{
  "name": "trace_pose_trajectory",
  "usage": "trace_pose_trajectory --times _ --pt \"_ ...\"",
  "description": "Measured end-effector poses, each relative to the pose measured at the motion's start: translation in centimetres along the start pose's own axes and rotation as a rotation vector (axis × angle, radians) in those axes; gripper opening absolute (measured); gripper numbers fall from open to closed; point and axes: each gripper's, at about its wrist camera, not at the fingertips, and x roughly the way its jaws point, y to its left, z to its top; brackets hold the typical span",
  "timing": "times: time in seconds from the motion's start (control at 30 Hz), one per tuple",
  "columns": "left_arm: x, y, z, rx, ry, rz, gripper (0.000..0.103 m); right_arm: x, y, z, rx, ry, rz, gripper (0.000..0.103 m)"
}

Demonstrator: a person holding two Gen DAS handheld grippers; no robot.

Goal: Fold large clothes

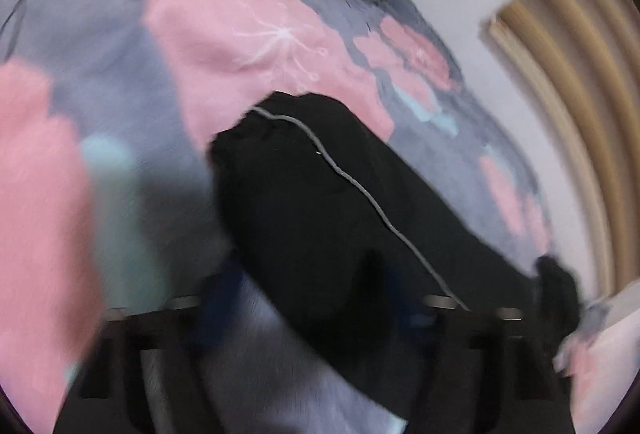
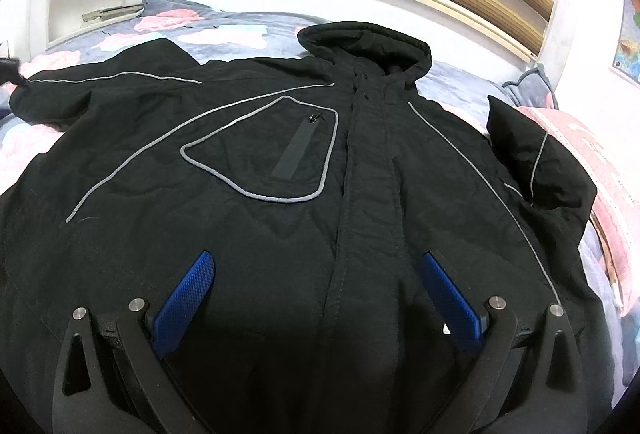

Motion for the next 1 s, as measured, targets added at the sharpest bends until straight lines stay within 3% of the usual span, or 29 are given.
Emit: trace_pose_trajectory --times 0.07,0.13,0.3,0.5,0.63,0.77,0.93,1.0 --pt "-0.3 -1.8 0.0 0.065 -0.037 0.029 0.021 0.0 -0.1 -0.1 0.005 -0.001 0.005 0.103" --pt "-2.4 -3.6 -0.5 0.132 -0.107 0.014 0.018 0.0 -0.2 -0.1 0.015 -0.002 0.008 0.103" --pt "-10.2 -12.7 -3.5 0.367 -0.239 -0.148 0.016 0.0 -0.1 -0.1 0.02 -0.008 0.001 0.103" --pt "-14.8 -25.3 -10.2 0.612 -0.252 -0.345 0.017 -0.4 -0.2 -0.3 0.028 -0.034 -0.013 0.103" --pt "-13.2 -33.1 -17.0 0.729 -0.146 -0.429 0.02 -0.7 -0.7 -0.4 0.072 -0.058 -0.062 0.103" --pt "-7.8 -37.8 -22.4 0.735 0.075 -0.528 0.022 -0.8 -1.6 -0.3 0.111 -0.059 -0.036 0.103" --pt "-1.4 -38.3 -27.6 0.729 0.341 -0.591 0.024 -0.7 -2.4 -0.5 0.159 -0.048 -0.02 0.103" --pt "1.1 -38.7 -29.9 0.73 0.435 -0.578 0.025 -0.6 -2.7 -0.5 0.172 -0.046 -0.011 0.103"
